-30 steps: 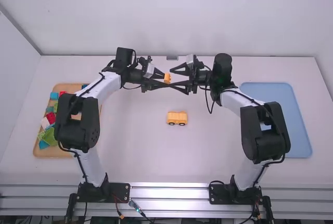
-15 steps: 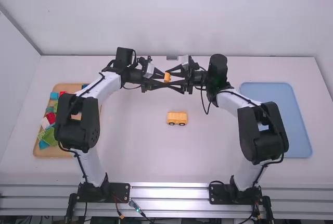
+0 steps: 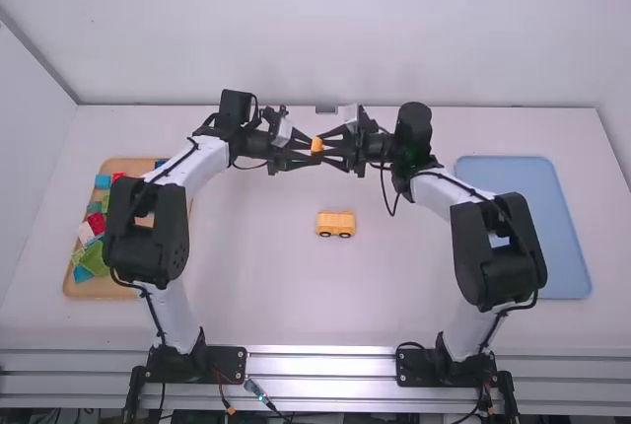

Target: Assemble lego blocks to make yellow taxi

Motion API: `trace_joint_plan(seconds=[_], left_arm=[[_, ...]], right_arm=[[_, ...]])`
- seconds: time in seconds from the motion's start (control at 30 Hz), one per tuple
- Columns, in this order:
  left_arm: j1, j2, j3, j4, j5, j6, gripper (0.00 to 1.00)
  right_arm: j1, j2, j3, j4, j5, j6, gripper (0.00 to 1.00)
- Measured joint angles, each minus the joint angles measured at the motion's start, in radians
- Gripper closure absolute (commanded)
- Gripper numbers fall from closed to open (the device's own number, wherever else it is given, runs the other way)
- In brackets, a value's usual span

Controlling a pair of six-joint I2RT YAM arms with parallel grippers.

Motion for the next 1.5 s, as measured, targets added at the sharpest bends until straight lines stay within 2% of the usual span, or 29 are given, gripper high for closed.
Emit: trace_joint_plan(seconds=[0.03,0.07,0.1,0.13,0.33,0.4,0.47,0.57,0.6,0.67,0.77,0.97,1.0,1.03,1.1,1.2,1.3,1.5], left_arm=[[0.000,0.000,0.000,0.000,0.000,0.000,0.78],[0.000,0.000,0.000,0.001,0.002,-0.003,0.68],[0.000,-0.001,0.000,0.004,0.003,-0.001,0.30],[0.000,-0.001,0.000,0.005,0.002,0.002,0.01],[0.000,-0.002,0.000,-0.013,-0.015,0.003,0.01],[0.000,-0.002,0.000,-0.030,-0.072,-0.027,0.01],[0.000,-0.002,0.000,-0.048,-0.138,-0.062,0.01],[0.000,-0.002,0.000,-0.111,-0.329,-0.140,0.01],[0.000,-0.002,0.000,-0.115,-0.347,-0.147,0.01],[0.000,-0.002,0.000,-0.167,-0.487,-0.185,0.01],[0.000,-0.002,0.000,-0.217,-0.615,-0.207,0.01],[0.000,-0.002,0.000,-0.246,-0.809,-0.226,0.01],[0.000,-0.002,0.000,-0.246,-0.809,-0.226,0.01],[0.000,-0.002,0.000,-0.244,-0.840,-0.229,0.01],[0.000,-0.002,0.000,-0.237,-0.859,-0.228,0.01],[0.000,-0.002,0.000,-0.227,-0.877,-0.229,0.01],[0.000,-0.002,0.000,-0.227,-0.882,-0.229,0.01],[0.000,-0.002,0.000,-0.228,-0.890,-0.256,0.01]], right_arm=[[0.000,0.000,0.000,0.002,0.002,-0.001,0.74],[0.000,0.000,0.000,0.005,0.000,-0.003,0.75],[0.000,0.000,0.000,0.008,0.003,-0.003,0.75],[0.000,0.000,0.000,0.009,0.002,0.001,0.75],[-0.003,0.000,0.000,0.011,0.001,0.016,0.78],[-0.012,0.000,0.000,-0.018,0.003,0.017,0.92],[-0.027,0.000,0.000,-0.088,0.029,0.014,0.92],[-0.079,0.000,0.002,-0.335,0.172,-0.040,0.92],[-0.084,0.000,0.002,-0.359,0.189,-0.049,0.92],[-0.113,0.000,0.002,-0.540,0.333,-0.115,0.92],[-0.123,-0.002,0.002,-0.715,0.480,-0.206,0.93],[-0.094,-0.093,0.001,-1.151,0.821,-0.474,0.93],[-0.094,-0.093,0.001,-1.151,0.821,-0.474,0.93],[-0.070,-0.128,0.002,-1.254,0.909,-0.555,0.93],[-0.037,-0.150,0.003,-1.362,0.990,-0.649,0.93],[0.015,-0.148,0.003,-1.443,1.071,-0.771,0.93],[0.055,-0.138,0.003,-1.445,1.125,-0.846,0.94],[0.074,-0.115,0.003,-1.444,1.204,-0.914,0.94]])
